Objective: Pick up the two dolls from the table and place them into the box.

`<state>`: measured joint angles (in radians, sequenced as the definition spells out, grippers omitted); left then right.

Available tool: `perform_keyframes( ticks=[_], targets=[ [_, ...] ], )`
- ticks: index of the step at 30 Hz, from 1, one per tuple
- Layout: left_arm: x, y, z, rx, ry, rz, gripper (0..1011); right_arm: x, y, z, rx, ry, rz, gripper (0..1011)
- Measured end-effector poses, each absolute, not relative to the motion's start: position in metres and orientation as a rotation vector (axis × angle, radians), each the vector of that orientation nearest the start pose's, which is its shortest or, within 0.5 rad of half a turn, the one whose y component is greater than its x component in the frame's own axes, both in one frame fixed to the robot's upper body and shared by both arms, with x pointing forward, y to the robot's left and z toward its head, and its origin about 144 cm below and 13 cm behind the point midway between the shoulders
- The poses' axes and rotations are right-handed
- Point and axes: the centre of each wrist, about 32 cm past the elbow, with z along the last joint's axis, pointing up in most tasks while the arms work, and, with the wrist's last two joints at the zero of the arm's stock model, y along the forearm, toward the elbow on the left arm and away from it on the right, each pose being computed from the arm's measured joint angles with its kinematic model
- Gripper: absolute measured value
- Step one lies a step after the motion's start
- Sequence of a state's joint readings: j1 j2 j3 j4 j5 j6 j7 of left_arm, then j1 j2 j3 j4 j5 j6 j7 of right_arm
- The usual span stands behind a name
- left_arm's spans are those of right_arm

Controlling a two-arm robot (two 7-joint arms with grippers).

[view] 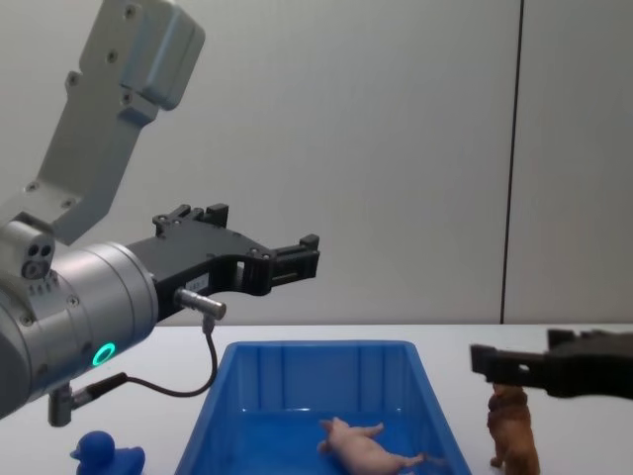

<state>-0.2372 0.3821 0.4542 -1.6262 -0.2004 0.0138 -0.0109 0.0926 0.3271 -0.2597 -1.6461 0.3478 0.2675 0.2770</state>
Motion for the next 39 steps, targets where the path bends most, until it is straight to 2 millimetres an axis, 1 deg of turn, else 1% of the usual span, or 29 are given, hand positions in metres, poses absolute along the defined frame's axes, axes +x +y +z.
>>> perform_keyframes(
  ticks=[7,14,28,35,36,37,38,39],
  targets=[
    [0.492,0.198,1.204,0.061,-0.268,1.124,1001,0.468,-0.242,1.173,-0.154,0.193,-1.045,1001],
    [0.492,0.198,1.204,0.061,-0.268,1.124,1001,0.468,-0.244,1.162,-0.179,0.239,-1.058,1001],
    [0.492,0.198,1.204,0.061,-0.268,1.124,1001,0.478,-0.234,1.145,-0.214,0.312,-1.071,1001],
    [0.492,0.198,1.204,0.061,-0.268,1.124,1001,0.482,-0.229,1.140,-0.227,0.330,-1.074,998],
    [0.492,0.198,1.204,0.061,-0.268,1.124,1001,0.484,-0.228,1.138,-0.230,0.335,-1.075,961],
    [0.492,0.198,1.204,0.061,-0.268,1.124,1001,0.484,-0.228,1.138,-0.232,0.336,-1.076,961],
    [0.492,0.198,1.204,0.061,-0.268,1.124,1001,0.485,-0.226,1.137,-0.235,0.340,-1.077,921],
    [0.492,0.198,1.204,0.061,-0.268,1.124,1001,0.485,-0.226,1.137,-0.236,0.342,-1.077,908]
  ],
)
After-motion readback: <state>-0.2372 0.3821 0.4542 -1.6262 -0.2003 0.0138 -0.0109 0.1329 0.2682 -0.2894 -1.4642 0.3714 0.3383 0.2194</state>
